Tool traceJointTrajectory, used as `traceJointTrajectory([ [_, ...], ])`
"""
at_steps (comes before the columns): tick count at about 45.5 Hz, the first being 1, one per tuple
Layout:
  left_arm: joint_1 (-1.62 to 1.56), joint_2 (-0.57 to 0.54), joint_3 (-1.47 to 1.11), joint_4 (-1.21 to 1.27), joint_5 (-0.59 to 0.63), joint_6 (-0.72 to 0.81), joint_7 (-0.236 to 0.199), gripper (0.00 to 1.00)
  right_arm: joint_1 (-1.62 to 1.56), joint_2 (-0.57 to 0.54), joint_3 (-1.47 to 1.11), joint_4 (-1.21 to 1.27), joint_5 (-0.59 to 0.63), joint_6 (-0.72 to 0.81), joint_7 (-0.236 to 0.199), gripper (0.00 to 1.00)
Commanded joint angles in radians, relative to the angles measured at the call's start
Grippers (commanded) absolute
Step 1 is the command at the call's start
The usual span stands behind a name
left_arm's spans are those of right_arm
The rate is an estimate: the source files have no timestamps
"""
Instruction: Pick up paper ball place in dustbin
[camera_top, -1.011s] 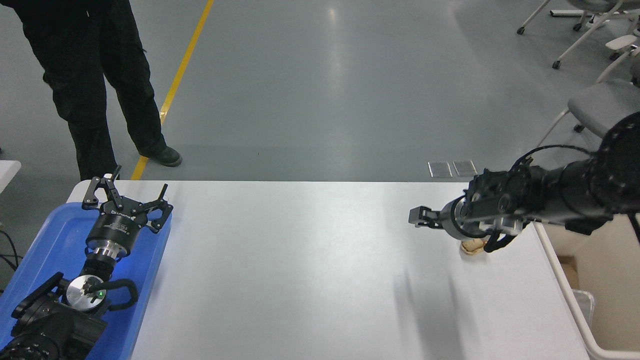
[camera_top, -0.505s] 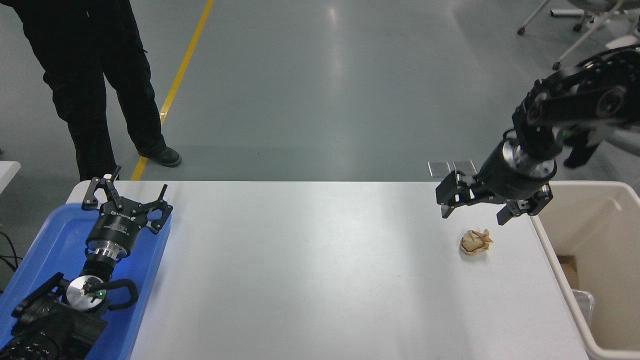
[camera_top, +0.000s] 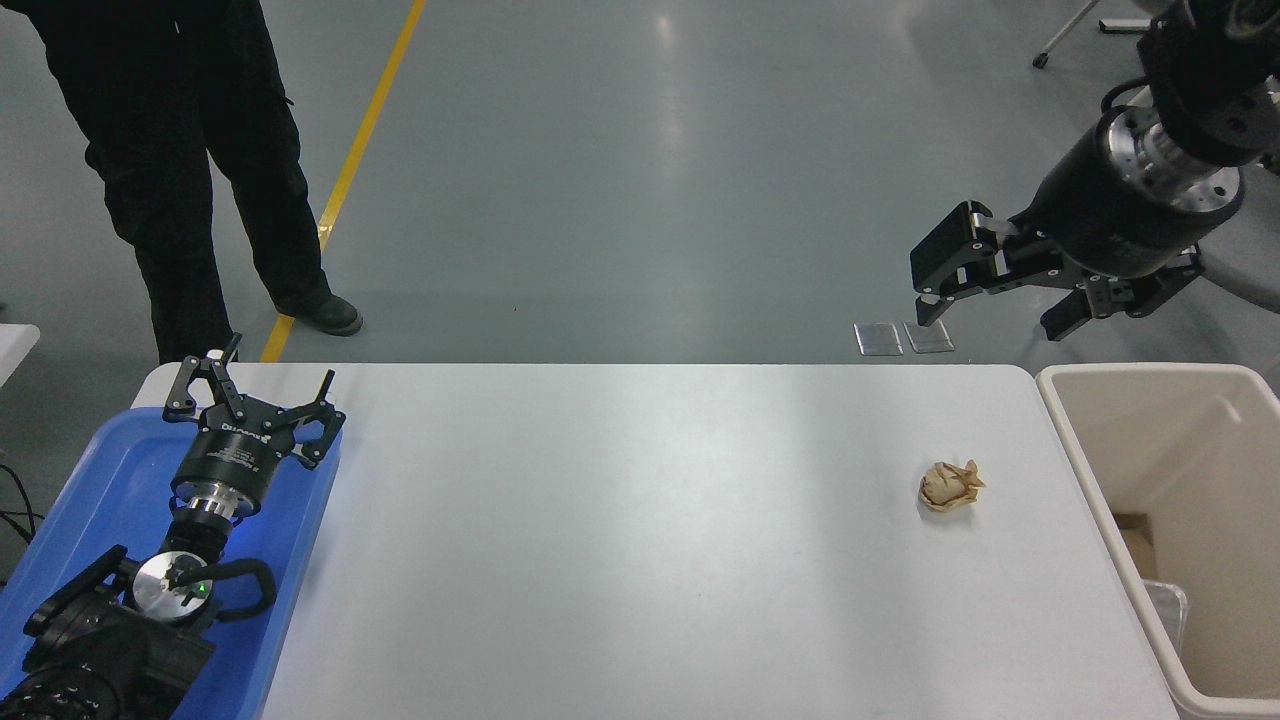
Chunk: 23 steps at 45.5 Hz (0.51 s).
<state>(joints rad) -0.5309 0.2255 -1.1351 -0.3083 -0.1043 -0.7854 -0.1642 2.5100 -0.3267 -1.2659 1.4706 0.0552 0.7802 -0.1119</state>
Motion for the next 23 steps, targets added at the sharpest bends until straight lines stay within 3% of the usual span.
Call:
traceJointTrajectory([
  [1, 0.0, 0.0, 0.0, 0.0, 0.0, 0.0, 0.0, 0.99, 0.007, -0.006, -0.004, -0.006, 0.0, 0.005, 0.0, 1.0],
  [12, 0.0, 0.0, 0.0, 0.0, 0.0, 0.0, 0.0, 0.99, -0.178, 0.003, 0.003, -0.029, -0.005, 0.005, 0.0, 1.0],
  [23, 0.0, 0.0, 0.0, 0.0, 0.0, 0.0, -0.002, 0.99, -0.52, 0.011, 0.017, -0.121, 0.0, -0.453, 0.0, 1.0],
])
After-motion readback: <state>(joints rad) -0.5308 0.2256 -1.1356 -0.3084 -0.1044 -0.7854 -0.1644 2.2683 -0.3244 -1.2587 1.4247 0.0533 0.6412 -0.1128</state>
